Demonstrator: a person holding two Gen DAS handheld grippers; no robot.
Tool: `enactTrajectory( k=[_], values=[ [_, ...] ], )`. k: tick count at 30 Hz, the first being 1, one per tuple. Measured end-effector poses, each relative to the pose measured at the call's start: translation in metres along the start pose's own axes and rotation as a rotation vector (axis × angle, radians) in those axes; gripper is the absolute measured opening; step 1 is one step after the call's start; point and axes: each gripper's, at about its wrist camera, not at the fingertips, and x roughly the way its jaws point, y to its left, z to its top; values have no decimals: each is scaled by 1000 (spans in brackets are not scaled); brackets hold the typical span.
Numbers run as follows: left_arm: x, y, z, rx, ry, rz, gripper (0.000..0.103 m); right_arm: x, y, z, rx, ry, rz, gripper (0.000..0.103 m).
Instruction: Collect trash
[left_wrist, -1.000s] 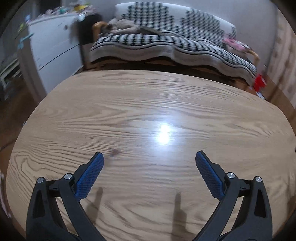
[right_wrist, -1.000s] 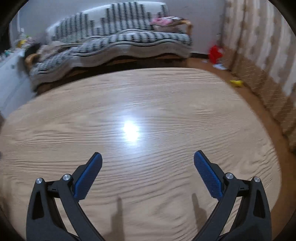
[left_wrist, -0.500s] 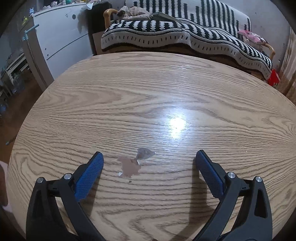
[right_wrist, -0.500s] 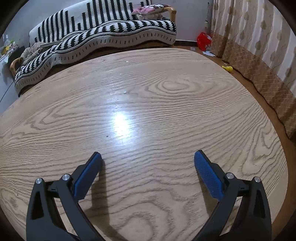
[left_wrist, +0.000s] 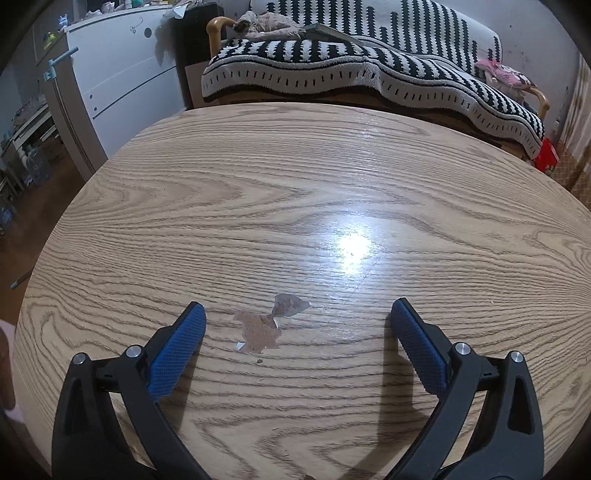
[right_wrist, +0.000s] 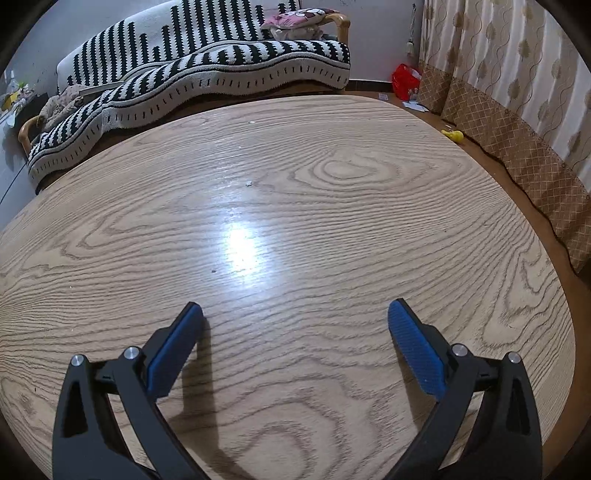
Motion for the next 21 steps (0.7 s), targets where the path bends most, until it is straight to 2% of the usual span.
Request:
enactTrajectory(
  k=[21],
  values=[
    [0, 0, -1, 0, 0, 0, 97, 0, 0, 0, 0, 0, 0, 97]
  ],
)
